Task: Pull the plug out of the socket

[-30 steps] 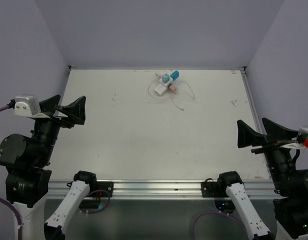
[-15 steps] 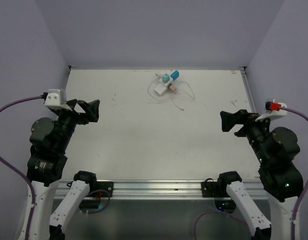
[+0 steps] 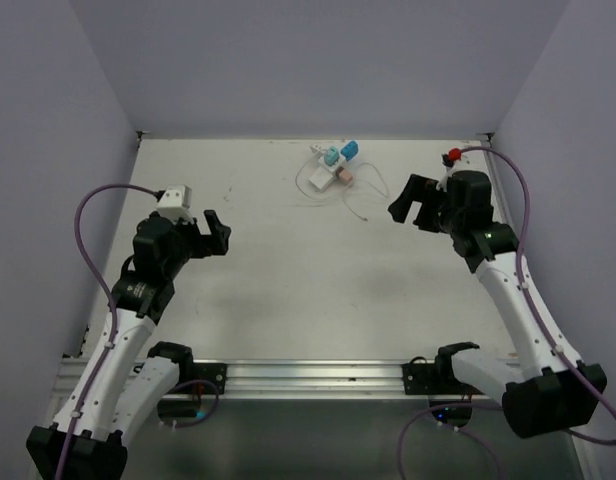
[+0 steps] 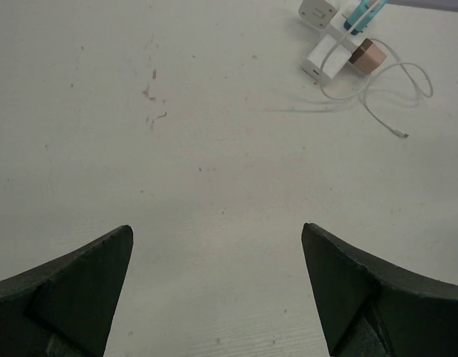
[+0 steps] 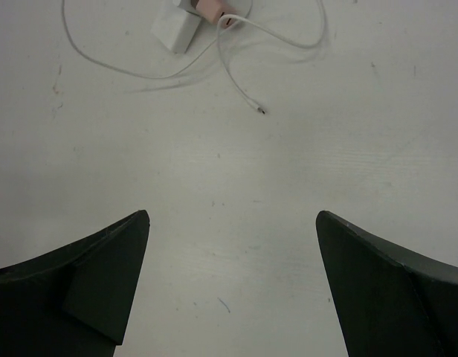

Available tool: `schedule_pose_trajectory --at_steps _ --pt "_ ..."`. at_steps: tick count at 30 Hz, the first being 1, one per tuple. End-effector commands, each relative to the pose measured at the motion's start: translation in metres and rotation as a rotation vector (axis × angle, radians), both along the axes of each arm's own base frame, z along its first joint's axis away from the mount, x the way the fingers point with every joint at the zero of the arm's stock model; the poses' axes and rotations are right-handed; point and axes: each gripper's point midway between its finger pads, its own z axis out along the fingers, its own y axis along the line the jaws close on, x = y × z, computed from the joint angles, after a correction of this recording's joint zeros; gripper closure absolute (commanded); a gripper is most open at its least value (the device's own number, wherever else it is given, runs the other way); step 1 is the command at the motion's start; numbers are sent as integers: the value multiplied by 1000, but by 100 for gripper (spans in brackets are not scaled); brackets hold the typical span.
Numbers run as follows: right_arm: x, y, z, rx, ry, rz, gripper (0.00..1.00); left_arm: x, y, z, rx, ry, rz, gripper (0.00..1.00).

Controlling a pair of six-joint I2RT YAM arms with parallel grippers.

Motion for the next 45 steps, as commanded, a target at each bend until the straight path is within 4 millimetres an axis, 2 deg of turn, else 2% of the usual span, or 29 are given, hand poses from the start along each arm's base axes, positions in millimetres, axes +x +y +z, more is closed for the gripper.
schedule_pose_trajectory --at_steps 1,2,3,4,5,6,7,8,9,10,11,12,13,14,15,16,17,18,19,20,21,28,32,37,41,45 --pt "55 22 22 96 -114 26 1 15 -3 1 -21 -62 8 0" --pt "70 26 33 106 -149 36 1 15 -2 -1 -11 -56 6 0" --pt "88 34 7 102 -82 58 1 16 0 0 -2 -54 11 0" --pt "98 37 2 99 -72 72 1 19 2 -1 9 -49 22 1" --pt "116 42 8 104 -96 86 1 19 3 -2 15 -49 25 0" --pt "130 51 -15 107 -44 120 1 20 4 -3 17 -46 28 0" --pt "140 55 -22 104 -34 141 1 21 7 -4 16 -41 36 0" --pt "156 61 -12 118 -71 159 1 22 8 -4 15 -41 42 1" --pt "165 65 -14 119 -75 172 1 22 9 -6 16 -37 42 0" --pt "177 69 -38 116 -36 187 1 23 11 -8 16 -30 50 0" --pt "192 72 -26 124 -79 195 1 24 11 -9 17 -26 52 0" --pt "201 74 -32 125 -78 201 1 25 12 -12 16 -18 55 0" --pt "212 79 -50 135 -52 216 1 25 12 -12 13 -17 53 0" --pt "226 83 -43 150 -79 225 1 26 12 -13 10 -12 49 0" --pt "234 83 -45 169 -78 235 1 27 13 -16 11 -4 50 0" --pt "241 90 -68 210 -28 258 2 29 14 -16 11 -3 53 1" --pt "253 92 -56 236 -63 270 3 30 14 -17 10 2 57 0" --pt "260 91 -60 260 -63 271 4 31 16 -21 12 14 62 0" --pt "264 96 -77 303 -26 277 4 31 17 -21 11 17 63 0" --pt "275 98 -69 318 -69 283 4 32 16 -21 7 20 63 1" --pt "280 97 -75 326 -66 274 5 33 17 -23 7 26 65 0" --pt "299 105 -103 340 -42 322 7 35 17 -28 5 47 65 1" --pt "299 110 -122 354 -11 347 9 35 18 -30 2 56 68 0" --pt "284 119 -137 426 36 387 15 36 20 -32 0 66 76 0" --pt "272 126 -135 441 33 409 18 36 20 -32 -3 65 75 0" --pt "253 145 -128 468 30 448 18 36 20 -31 -5 65 77 0"
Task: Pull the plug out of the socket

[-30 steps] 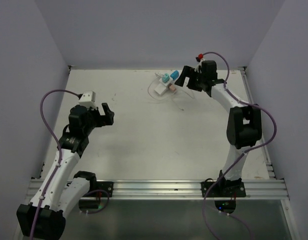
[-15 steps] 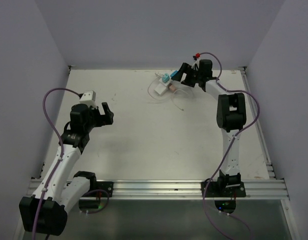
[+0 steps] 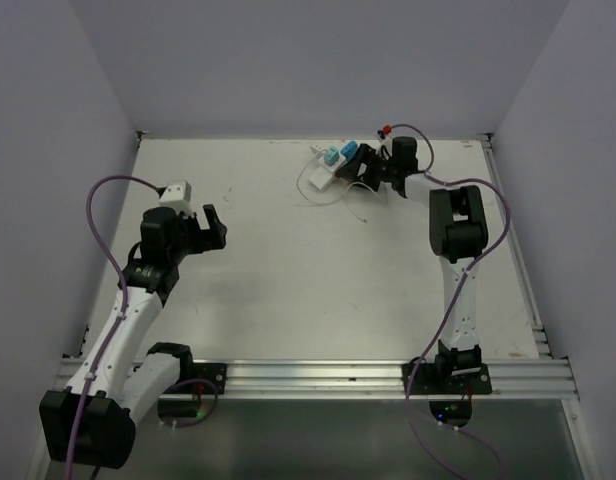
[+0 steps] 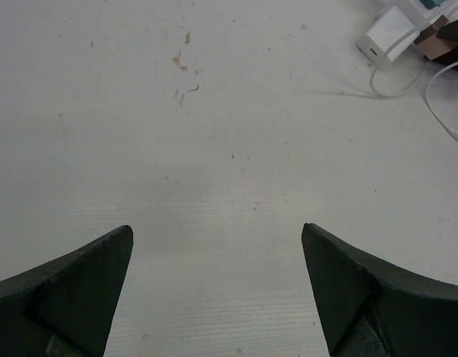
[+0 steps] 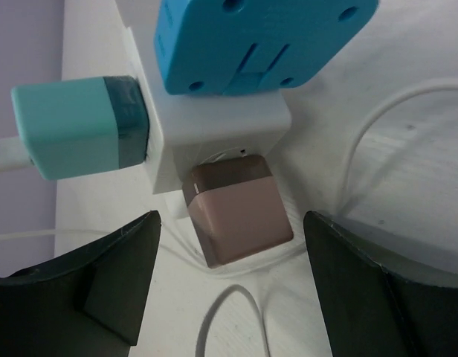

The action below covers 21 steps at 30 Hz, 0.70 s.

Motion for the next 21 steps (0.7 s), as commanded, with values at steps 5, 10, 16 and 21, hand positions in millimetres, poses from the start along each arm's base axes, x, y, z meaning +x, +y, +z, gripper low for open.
schedule_pose_trajectory --at_steps 5,10,16,21 --pt "-26 39 66 122 -126 69 18 10 0 19 -18 -64 5 0" --pt "-39 51 75 139 -132 88 19 10 0 20 -20 -69 5 1" --pt "-30 23 75 44 -150 -51 16 9 0 19 -19 -64 3 0" --pt "-17 6 76 67 -117 -148 13 10 0 19 -20 -63 5 0"
